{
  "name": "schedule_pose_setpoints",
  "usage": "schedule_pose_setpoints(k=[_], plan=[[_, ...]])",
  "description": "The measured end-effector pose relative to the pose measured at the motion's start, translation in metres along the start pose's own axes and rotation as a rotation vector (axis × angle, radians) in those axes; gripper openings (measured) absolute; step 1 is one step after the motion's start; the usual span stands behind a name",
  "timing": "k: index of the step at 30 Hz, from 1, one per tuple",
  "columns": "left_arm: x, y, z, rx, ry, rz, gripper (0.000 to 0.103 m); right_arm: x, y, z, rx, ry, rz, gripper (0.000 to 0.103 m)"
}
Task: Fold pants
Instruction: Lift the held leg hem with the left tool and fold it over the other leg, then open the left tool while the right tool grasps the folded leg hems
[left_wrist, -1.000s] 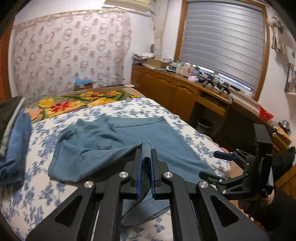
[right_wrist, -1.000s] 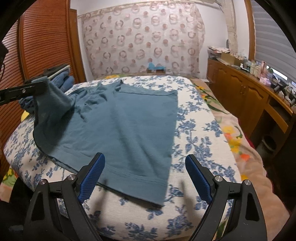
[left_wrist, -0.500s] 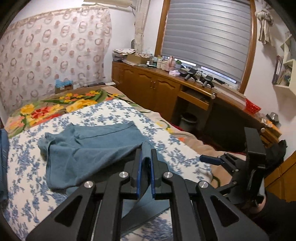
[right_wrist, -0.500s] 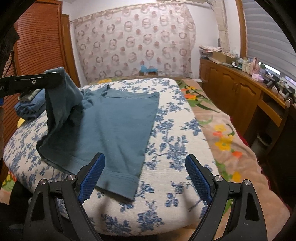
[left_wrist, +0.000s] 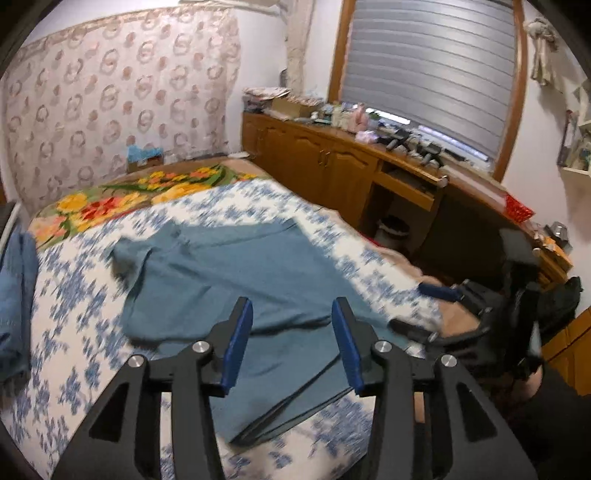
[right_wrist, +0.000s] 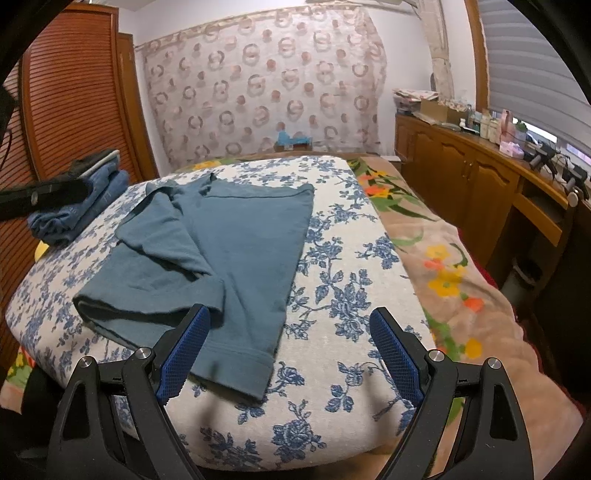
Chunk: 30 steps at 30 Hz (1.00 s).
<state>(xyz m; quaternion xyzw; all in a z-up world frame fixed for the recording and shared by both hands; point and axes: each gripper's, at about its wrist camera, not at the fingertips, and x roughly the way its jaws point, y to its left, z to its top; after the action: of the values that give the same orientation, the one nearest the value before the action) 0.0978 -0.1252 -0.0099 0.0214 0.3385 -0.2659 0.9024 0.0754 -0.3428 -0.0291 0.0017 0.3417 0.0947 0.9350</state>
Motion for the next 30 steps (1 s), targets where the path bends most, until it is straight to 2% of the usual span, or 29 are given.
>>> schedule_pose_setpoints(k=[3, 6, 11, 13, 21, 30], plan=[[0.006, 0.018, -0.018, -0.037, 0.039, 0.015, 0.046, 0.002, 0.004, 0.002, 0.003, 0.004, 0.014, 0.085], [0.012, 0.031, -0.036, -0.065, 0.07, 0.045, 0.053, 0.006, 0.011, 0.006, -0.01, 0.008, 0.032, 0.078], [0.02, 0.047, -0.056, -0.094, 0.11, 0.079, 0.055, 0.015, 0.022, 0.012, -0.032, 0.028, 0.072, 0.055], [0.021, 0.05, -0.062, -0.103, 0.122, 0.096, 0.055, 0.02, 0.025, 0.013, -0.039, 0.038, 0.085, 0.051], [0.025, 0.054, -0.076, -0.143, 0.148, 0.088, 0.056, 0.042, 0.034, 0.011, -0.044, 0.108, 0.152, 0.038], [0.021, 0.052, -0.082, -0.144, 0.111, 0.099, 0.056, 0.049, 0.044, 0.012, -0.077, 0.127, 0.177, 0.029]])
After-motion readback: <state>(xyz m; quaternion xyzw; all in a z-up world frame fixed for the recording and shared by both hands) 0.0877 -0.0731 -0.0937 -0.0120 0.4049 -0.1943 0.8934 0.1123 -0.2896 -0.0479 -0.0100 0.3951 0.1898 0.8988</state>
